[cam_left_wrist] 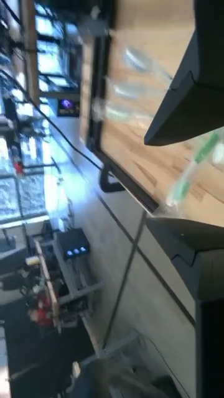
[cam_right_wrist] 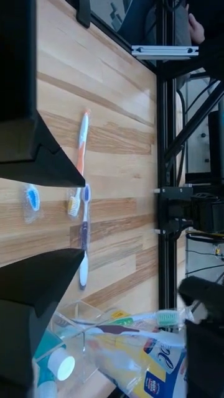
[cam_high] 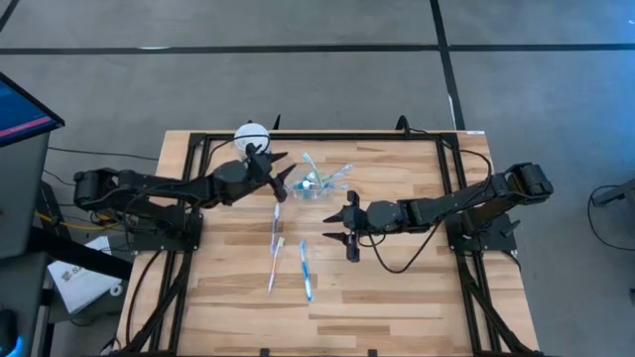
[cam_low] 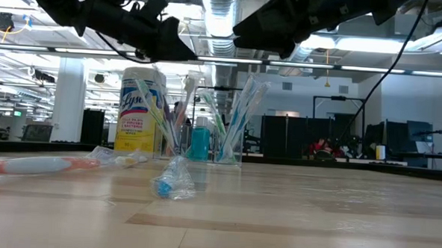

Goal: Pick & Place toothbrushing station
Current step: Put the orange toothbrush into the transparent organizer

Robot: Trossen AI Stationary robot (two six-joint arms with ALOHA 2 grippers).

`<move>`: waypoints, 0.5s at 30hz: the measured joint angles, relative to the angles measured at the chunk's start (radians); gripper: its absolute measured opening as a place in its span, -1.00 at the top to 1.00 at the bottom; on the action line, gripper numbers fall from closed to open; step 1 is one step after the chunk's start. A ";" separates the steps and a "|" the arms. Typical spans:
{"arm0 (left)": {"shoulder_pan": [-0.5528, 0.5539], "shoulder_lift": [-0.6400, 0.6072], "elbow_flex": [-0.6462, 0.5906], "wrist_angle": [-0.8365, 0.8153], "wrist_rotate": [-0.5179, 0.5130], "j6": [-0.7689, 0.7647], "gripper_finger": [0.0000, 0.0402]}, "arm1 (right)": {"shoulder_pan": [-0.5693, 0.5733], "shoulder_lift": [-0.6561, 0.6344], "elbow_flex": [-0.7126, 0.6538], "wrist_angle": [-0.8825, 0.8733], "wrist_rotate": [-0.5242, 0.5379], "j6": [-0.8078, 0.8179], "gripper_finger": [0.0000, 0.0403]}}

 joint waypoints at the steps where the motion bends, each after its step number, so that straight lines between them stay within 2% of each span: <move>1: 0.000 -0.004 0.000 0.006 0.023 0.000 0.03 | 0.000 0.000 0.000 -0.003 0.000 0.000 0.19; 11: -0.009 -0.068 0.000 -0.021 0.315 -0.118 0.05 | 0.000 0.000 0.000 -0.022 0.000 0.001 0.19; 15: -0.045 -0.068 0.000 -0.049 0.384 -0.148 0.05 | 0.001 0.000 0.000 -0.024 0.000 0.001 0.18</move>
